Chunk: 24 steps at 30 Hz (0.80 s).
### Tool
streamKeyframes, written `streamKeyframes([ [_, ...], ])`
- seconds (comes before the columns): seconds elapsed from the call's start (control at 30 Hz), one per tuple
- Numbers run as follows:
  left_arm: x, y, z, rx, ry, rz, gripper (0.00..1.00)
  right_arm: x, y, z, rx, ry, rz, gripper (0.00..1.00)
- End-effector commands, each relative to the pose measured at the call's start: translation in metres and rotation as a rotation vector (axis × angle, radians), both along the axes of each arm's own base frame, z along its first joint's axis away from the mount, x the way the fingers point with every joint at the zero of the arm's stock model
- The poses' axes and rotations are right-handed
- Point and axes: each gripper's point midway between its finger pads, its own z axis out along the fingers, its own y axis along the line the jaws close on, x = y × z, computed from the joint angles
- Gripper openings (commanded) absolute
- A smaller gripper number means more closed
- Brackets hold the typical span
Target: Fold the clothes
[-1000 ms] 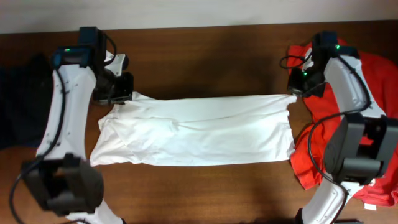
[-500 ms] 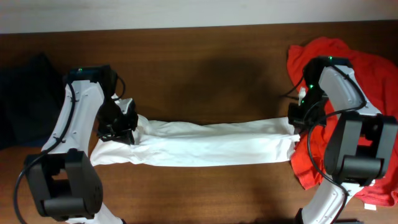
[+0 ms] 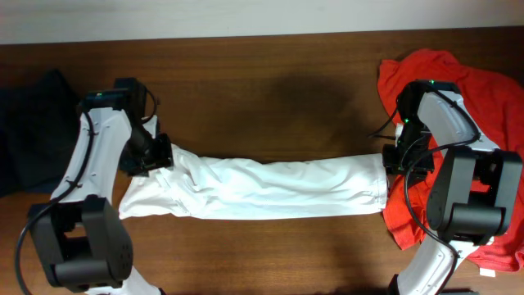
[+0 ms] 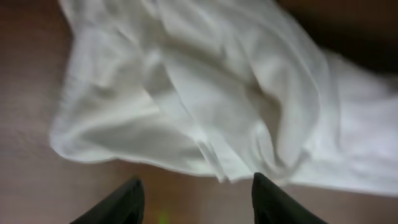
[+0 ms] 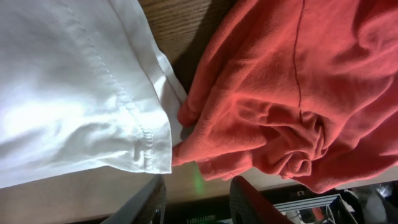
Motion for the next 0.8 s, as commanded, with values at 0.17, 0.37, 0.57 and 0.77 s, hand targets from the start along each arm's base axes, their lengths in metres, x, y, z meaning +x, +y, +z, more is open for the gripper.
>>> streamKeyframes([
  [0.17,0.024,0.022,-0.038,0.024,-0.119,0.103,0.55,0.001,-0.002,0.002,-0.011,-0.013,-0.004,0.38],
  [0.37,0.025,0.011,-0.060,-0.041,-0.148,0.103,0.39,0.001,-0.002,0.002,-0.011,-0.013,-0.004,0.38],
  [0.57,0.018,0.003,-0.071,-0.084,-0.139,0.104,0.22,0.001,-0.002,0.002,-0.011,-0.013,-0.004,0.38],
  [0.77,-0.014,0.021,-0.063,0.006,-0.021,0.183,0.00,0.001,-0.002,0.002,-0.011,-0.014,-0.004,0.38],
])
